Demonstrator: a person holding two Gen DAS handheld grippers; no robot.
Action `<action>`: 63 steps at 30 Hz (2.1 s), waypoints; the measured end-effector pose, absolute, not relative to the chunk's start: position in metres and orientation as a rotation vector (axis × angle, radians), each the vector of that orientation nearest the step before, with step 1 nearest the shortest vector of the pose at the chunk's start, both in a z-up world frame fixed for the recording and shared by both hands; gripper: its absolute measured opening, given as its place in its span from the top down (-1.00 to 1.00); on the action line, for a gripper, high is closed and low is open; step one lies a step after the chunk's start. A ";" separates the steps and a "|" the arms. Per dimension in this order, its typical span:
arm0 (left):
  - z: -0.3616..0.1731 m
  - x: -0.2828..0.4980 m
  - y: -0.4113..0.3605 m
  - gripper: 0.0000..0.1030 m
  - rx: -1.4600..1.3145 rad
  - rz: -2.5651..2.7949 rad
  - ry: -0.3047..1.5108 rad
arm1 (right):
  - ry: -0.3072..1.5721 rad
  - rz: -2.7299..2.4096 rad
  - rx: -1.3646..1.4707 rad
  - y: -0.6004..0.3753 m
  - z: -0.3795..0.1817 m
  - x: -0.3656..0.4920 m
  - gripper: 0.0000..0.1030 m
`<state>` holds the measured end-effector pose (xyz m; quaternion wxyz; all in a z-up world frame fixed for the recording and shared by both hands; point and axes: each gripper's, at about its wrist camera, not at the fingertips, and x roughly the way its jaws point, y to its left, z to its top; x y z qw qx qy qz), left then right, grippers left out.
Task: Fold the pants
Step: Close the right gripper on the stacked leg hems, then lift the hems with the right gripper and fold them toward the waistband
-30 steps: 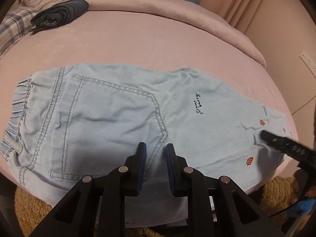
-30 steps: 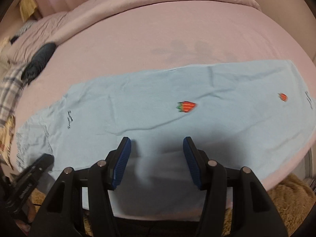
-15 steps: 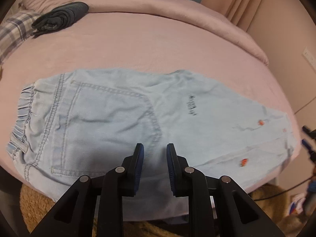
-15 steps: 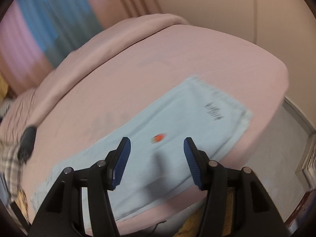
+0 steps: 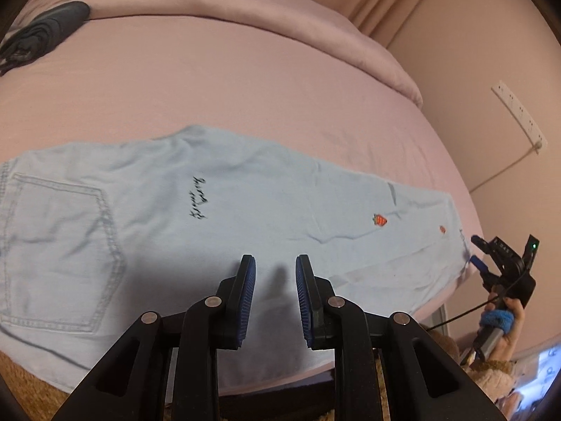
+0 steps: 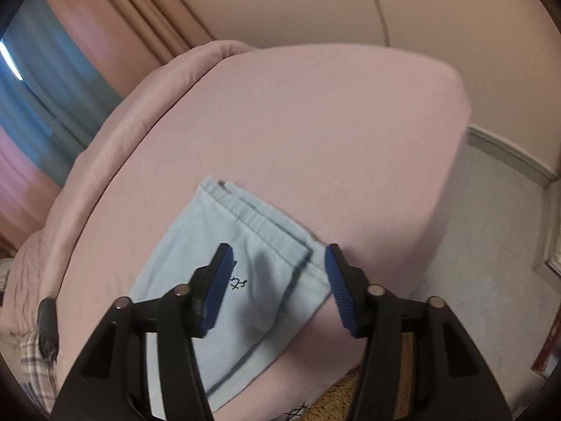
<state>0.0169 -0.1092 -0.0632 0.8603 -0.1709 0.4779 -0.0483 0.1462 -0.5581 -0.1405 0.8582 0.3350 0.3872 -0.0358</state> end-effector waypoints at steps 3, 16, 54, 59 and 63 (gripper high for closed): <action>-0.065 0.017 -0.114 0.60 -0.357 -0.117 1.001 | 0.793 -0.080 0.645 -0.558 -0.136 0.153 0.29; -0.073 0.019 -0.142 0.60 -0.321 -0.226 1.042 | 0.814 -0.064 0.600 -0.557 -0.148 0.172 0.80; -0.095 0.024 -0.182 0.61 -0.180 -0.195 1.063 | 0.819 -0.208 0.683 -0.585 -0.153 0.139 -0.14; -0.096 0.023 -0.180 0.60 -0.197 -0.201 1.062 | 0.818 -0.147 0.704 -0.577 -0.162 0.149 -0.14; -0.096 0.020 -0.177 0.60 -0.206 -0.204 1.059 | 0.812 -0.125 0.681 -0.567 -0.159 0.155 -0.14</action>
